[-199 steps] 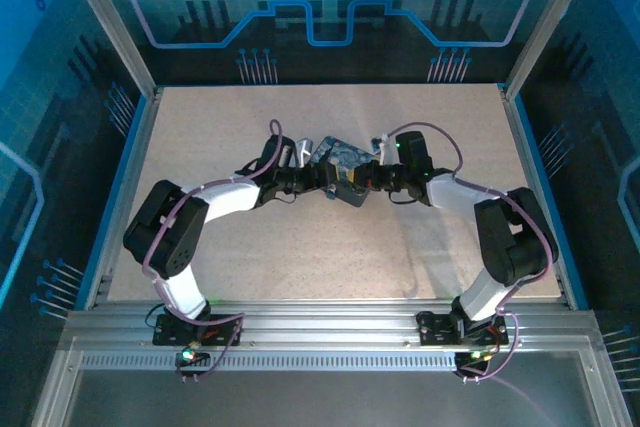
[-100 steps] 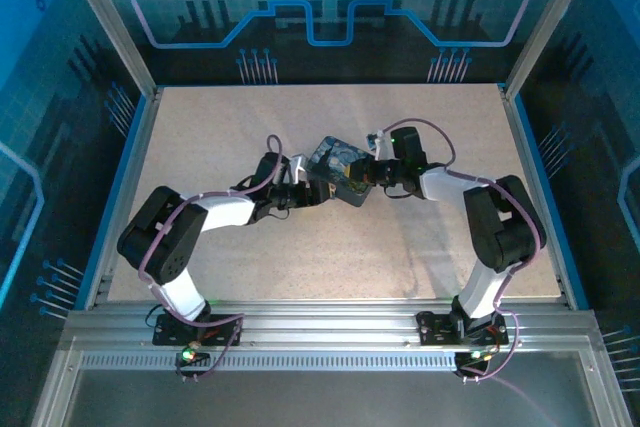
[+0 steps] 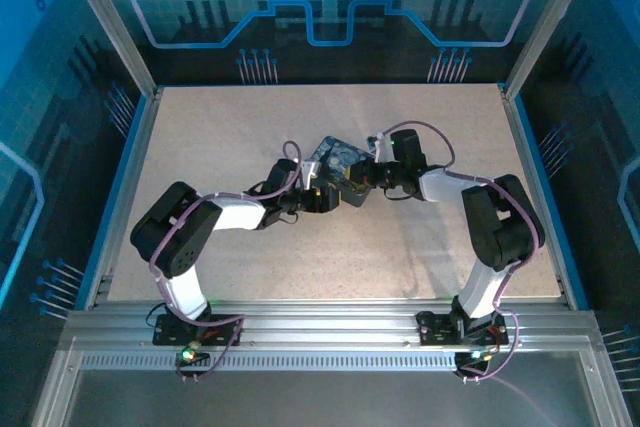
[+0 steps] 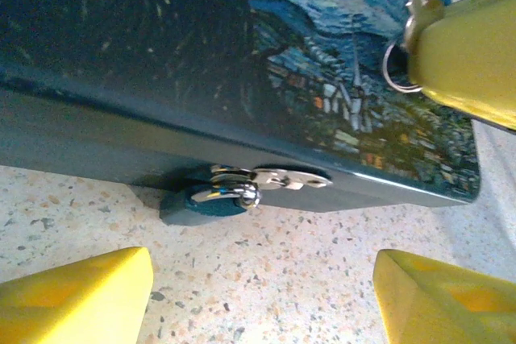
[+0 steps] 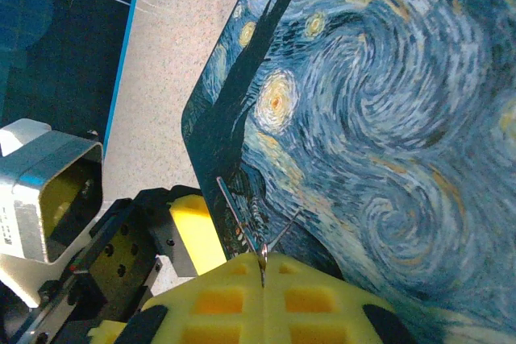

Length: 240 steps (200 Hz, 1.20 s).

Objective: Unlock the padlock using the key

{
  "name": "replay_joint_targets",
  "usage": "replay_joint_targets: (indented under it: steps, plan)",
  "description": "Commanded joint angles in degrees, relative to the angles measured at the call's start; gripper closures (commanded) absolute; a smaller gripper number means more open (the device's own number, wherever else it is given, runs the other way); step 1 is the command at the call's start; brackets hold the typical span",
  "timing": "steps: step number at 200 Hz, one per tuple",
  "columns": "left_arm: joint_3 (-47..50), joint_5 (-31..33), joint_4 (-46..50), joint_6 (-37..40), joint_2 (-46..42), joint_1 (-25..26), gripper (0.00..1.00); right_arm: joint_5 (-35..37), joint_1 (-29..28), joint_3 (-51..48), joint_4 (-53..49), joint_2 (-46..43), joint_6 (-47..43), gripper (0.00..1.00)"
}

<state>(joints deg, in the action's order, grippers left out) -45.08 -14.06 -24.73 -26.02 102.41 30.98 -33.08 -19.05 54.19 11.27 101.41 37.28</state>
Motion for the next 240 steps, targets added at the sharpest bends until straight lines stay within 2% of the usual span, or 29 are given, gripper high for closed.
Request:
replay_joint_targets:
  steps: [1, 65, 141, 177, 240]
  plan:
    - [-0.61, 3.85, -2.26, 2.64, 1.38, 0.91, 0.25, -0.04, 0.42, -1.72, -1.51, 1.33, -0.52, 1.00]
    - [-2.54, 7.30, -2.87, 4.20, 4.36, 2.22, 0.28, -0.14, 0.44, -1.50, -2.04, 1.42, -0.97, 1.00]
    - [-5.28, 9.67, -2.05, 7.25, 6.70, 2.94, 0.37, -0.66, 0.37, -1.57, -0.79, 2.35, -0.28, 1.00]
    - [-5.97, 9.23, -2.03, 7.13, 7.53, 3.32, 0.47, -0.64, 0.41, -1.64, -0.66, 2.23, -0.01, 1.00]
    - [-6.19, 9.56, -3.52, 5.12, 8.51, 3.77, 0.56, -0.76, 0.42, -1.64, -0.64, 2.27, 0.08, 1.00]
